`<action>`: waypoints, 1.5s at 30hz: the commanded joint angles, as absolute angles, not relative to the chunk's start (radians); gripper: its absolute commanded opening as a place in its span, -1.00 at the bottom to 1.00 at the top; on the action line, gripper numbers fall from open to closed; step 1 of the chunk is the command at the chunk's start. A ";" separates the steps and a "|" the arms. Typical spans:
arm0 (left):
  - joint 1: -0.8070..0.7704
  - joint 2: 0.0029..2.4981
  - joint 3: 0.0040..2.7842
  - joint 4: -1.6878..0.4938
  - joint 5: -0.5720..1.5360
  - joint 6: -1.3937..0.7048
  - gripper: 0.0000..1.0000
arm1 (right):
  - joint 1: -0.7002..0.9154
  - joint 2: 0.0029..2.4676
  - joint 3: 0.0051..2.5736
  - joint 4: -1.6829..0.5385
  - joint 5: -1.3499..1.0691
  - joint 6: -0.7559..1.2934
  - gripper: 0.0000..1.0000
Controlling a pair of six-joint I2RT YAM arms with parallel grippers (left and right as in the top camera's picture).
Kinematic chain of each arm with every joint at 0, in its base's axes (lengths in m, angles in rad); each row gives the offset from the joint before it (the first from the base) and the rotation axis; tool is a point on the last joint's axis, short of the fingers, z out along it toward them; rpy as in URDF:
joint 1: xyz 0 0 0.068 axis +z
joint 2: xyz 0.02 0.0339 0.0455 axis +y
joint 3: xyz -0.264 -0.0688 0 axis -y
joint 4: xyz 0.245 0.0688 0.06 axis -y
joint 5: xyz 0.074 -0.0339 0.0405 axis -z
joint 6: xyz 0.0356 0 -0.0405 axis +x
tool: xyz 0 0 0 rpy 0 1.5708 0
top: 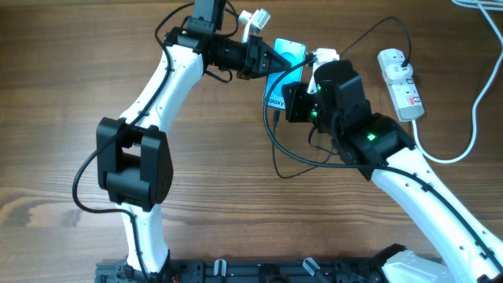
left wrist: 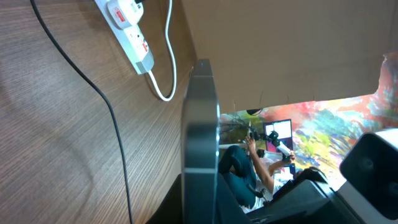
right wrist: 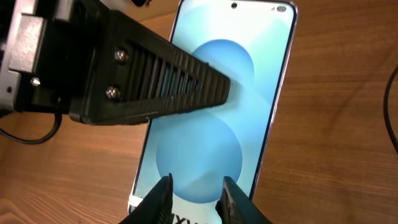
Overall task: Plug charger to phone and switch on socket
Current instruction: 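Open the right gripper and lower the phone with the left gripper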
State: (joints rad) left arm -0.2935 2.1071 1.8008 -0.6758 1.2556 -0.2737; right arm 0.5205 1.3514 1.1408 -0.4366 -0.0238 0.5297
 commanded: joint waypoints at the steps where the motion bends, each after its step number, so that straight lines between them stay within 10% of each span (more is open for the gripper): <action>1: -0.290 2.069 1.800 -0.673 1.265 -0.265 -0.92 | 0.524 1.336 1.161 -0.456 -0.023 0.524 -0.37; 22: -0.323 2.117 1.799 -0.884 0.681 -0.300 -0.92 | 0.523 1.286 1.157 -0.875 0.154 0.561 0.99; 45: -0.429 2.259 1.797 -0.906 0.566 -0.382 -0.92 | 0.503 1.291 1.156 -0.914 0.187 0.561 1.00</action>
State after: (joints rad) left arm -0.4080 2.2372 1.7988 -0.9215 0.5686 -0.3725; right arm 0.5068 1.2984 1.1419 -0.9134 0.1631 0.5537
